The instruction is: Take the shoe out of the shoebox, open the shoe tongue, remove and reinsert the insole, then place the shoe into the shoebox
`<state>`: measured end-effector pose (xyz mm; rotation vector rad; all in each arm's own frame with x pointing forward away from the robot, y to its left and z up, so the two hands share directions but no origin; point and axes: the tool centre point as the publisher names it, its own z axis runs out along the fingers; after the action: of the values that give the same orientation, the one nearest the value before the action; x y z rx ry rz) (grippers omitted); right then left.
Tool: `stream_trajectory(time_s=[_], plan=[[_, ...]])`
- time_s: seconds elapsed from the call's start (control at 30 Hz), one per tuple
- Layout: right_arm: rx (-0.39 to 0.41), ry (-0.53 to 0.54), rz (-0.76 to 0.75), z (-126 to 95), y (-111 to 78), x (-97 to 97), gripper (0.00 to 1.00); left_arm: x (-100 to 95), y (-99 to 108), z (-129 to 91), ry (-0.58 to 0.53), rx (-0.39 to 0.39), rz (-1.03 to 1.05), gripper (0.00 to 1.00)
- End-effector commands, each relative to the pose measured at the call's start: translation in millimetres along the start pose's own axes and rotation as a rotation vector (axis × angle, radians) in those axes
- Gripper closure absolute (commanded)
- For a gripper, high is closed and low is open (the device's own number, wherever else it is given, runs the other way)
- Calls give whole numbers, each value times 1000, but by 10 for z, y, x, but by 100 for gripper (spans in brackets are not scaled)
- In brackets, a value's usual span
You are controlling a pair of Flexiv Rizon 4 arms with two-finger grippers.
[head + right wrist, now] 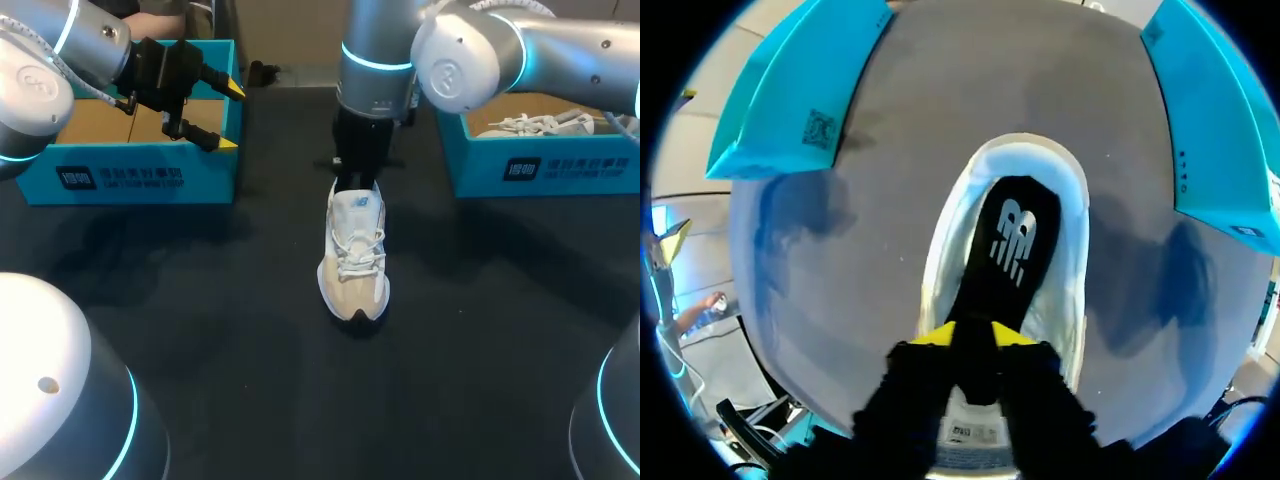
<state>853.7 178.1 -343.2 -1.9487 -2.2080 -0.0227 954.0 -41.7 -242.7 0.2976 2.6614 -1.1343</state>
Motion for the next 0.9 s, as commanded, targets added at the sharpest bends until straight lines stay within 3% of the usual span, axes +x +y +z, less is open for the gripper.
stream_trajectory(time_s=[0.03, 0.57, 0.9], plan=[[-10, 18, 2, 40, 3, -36, 0, -8, -1, 4, 2, -2, 1, 0], [-7, 43, -22, 109, -74, -43, 0, -8, -1, 4, 2, -2, 1, 0], [-19, 37, -47, 19, -93, 16, 0, -8, -1, 4, 2, -2, 1, 0]])
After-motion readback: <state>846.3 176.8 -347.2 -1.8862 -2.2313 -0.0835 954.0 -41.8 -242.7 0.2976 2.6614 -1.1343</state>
